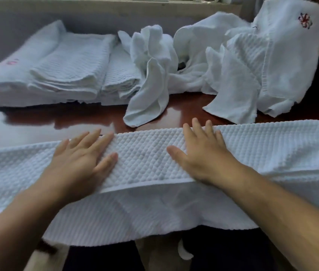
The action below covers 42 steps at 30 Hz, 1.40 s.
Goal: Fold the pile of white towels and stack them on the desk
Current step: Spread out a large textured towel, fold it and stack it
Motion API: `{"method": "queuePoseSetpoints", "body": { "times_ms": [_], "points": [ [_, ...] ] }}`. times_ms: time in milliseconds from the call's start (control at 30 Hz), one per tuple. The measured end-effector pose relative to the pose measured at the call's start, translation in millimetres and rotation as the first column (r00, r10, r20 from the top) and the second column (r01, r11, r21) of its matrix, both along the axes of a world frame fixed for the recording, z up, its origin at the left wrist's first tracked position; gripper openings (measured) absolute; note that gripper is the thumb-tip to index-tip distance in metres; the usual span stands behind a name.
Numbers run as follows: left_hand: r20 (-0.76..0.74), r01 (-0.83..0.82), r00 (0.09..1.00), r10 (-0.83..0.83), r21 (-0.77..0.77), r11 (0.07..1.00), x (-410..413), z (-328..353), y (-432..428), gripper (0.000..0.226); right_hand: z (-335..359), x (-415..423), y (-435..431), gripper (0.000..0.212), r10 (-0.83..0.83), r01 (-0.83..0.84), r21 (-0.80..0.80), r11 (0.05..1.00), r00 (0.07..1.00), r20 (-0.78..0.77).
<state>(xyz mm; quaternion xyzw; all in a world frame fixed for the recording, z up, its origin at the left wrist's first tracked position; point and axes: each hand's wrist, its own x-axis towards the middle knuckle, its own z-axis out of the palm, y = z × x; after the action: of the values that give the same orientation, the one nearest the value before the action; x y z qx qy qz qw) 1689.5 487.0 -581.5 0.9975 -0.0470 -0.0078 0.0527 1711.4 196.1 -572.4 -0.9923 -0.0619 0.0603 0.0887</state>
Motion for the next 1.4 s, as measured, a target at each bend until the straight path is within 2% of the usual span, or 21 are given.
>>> {"method": "queuePoseSetpoints", "body": {
  "times_ms": [133, 367, 400, 467, 533, 567, 633, 733, 900, 1033, 1133, 1200, 1300, 1400],
  "points": [
    [-0.008, 0.042, 0.999, -0.042, -0.008, 0.999, 11.2, -0.5, 0.3, 0.088, -5.2, 12.6, 52.1, 0.099, 0.13, -0.13, 0.006, 0.992, 0.991, 0.013],
    [-0.033, 0.141, 0.989, -0.143, -0.035, 0.989, 33.9, -2.9, 12.3, 0.084, -9.0, 30.6, 60.2, 0.106, 0.127, -0.126, -0.035, 0.991, 0.992, 0.018],
    [-0.013, 0.149, 0.989, -0.15, -0.058, 0.987, 37.1, -1.9, 14.2, 0.08, -8.5, 30.7, 59.7, 0.104, 0.13, -0.129, -0.03, 0.991, 0.991, 0.014],
    [0.126, 0.129, 0.986, -0.113, -0.129, 0.983, 42.1, -2.0, 19.7, 0.06, -7.2, 31.0, 57.9, 0.093, 0.147, -0.146, -0.016, 0.989, 0.988, 0.044],
    [0.26, 0.035, 0.966, 0.003, -0.141, 0.989, 45.1, -1.8, 25.9, 0.035, -4.2, 33.7, 52.8, 0.075, 0.153, -0.155, 0.004, 0.988, 0.975, 0.16],
    [0.281, -0.015, 0.959, 0.047, -0.114, 0.993, 45.9, -2.5, 28.4, 0.033, -2.2, 36.2, 49.4, 0.067, 0.139, -0.145, 0.011, 0.989, 0.965, 0.224],
    [0.272, -0.052, 0.96, 0.066, -0.061, 0.997, 46.3, -5.1, 30.7, 0.039, 1.2, 43.7, 42.0, 0.063, 0.099, -0.103, -0.003, 0.995, 0.954, 0.284],
    [0.278, -0.009, 0.96, 0.03, -0.078, 0.997, 52.4, -5.3, 30.9, 0.045, -1.6, 58.3, 34.5, 0.071, 0.065, -0.065, -0.006, 0.998, 0.965, 0.254],
    [0.302, 0.028, 0.953, -0.007, -0.064, 0.998, 90.5, 0.7, 36.8, 0.036, -3.6, 91.3, 38.1, 0.073, 0.068, -0.087, 0.073, 0.994, 0.972, 0.226],
    [0.223, 0.021, 0.975, -0.004, -0.073, 0.997, 119.6, 5.4, 44.2, 0.031, -2.4, 118.1, 46.3, 0.051, 0.087, -0.104, 0.07, 0.992, 0.973, 0.214],
    [0.195, 0.01, 0.981, -0.002, -0.043, 0.999, 126.2, 4.2, 47.7, 0.031, -2.6, 125.9, 48.3, 0.048, 0.102, -0.118, 0.064, 0.991, 0.973, 0.209],
    [0.202, -0.004, 0.979, 0.007, -0.019, 1.0, 123.8, 4.9, 46.7, 0.037, -3.2, 124.1, 48.8, 0.047, 0.101, -0.123, 0.075, 0.99, 0.963, 0.249],
    [0.287, -0.028, 0.957, 0.037, -0.036, 0.999, 111.2, 9.6, 34.0, 0.036, 1.2, 113.7, 47.6, 0.045, 0.086, -0.111, 0.056, 0.992, 0.936, 0.342],
    [0.351, 0.04, 0.936, 0.012, -0.14, 0.989, 92.1, 13.0, -4.6, 0.034, 6.8, 94.3, 23.5, 0.039, -0.001, -0.017, 0.034, 0.999, 0.884, 0.468]
  ]
}}
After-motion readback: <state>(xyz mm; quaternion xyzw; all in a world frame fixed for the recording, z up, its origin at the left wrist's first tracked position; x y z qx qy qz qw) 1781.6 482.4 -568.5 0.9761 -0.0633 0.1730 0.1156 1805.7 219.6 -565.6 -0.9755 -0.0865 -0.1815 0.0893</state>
